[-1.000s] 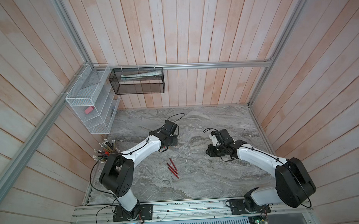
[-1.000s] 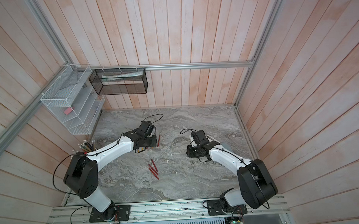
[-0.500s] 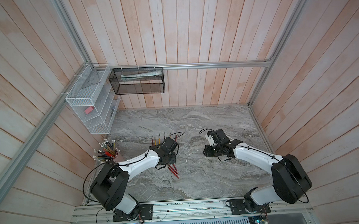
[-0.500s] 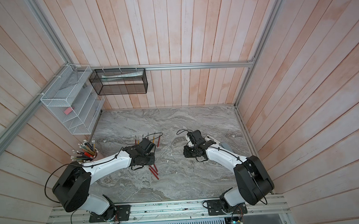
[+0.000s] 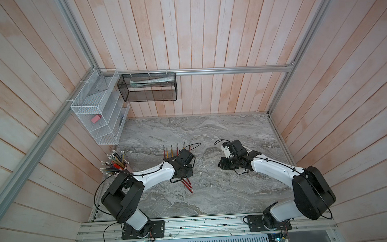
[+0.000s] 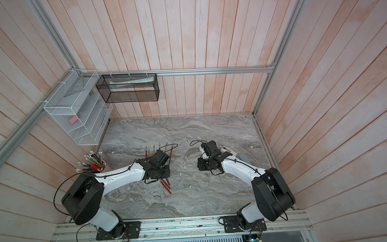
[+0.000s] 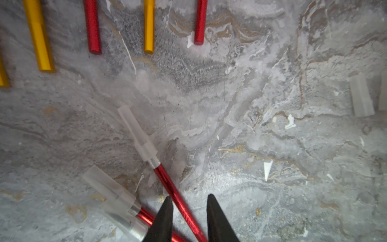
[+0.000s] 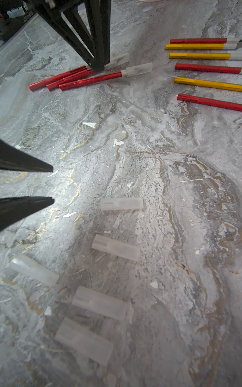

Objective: Remove protective caps from carving knives
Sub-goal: Pick up the carving knife from the center of the board.

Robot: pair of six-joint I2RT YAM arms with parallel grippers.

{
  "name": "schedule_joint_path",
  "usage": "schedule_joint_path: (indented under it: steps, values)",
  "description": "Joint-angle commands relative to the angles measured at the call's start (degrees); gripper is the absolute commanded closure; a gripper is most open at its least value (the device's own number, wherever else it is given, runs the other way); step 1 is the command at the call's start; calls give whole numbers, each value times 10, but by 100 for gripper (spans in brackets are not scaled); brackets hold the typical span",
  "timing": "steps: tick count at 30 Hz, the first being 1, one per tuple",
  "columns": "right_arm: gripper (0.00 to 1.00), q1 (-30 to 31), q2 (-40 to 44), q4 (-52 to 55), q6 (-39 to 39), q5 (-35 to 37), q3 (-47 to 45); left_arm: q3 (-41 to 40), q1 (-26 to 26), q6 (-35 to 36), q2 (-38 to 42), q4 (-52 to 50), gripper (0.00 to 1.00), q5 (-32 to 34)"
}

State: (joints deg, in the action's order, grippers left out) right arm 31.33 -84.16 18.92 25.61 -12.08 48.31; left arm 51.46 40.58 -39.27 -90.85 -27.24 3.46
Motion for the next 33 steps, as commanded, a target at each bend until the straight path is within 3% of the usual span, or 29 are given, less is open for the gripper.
schedule_joint_path:
  steps: [1, 33]
  values:
    - [77, 3, -12, 6, -8, -3, 18, -7, 3, -10, 7, -1, 70, 4]
    - [76, 2, -16, 2, -12, 3, 13, -2, 2, -12, -61, 6, 70, 19]
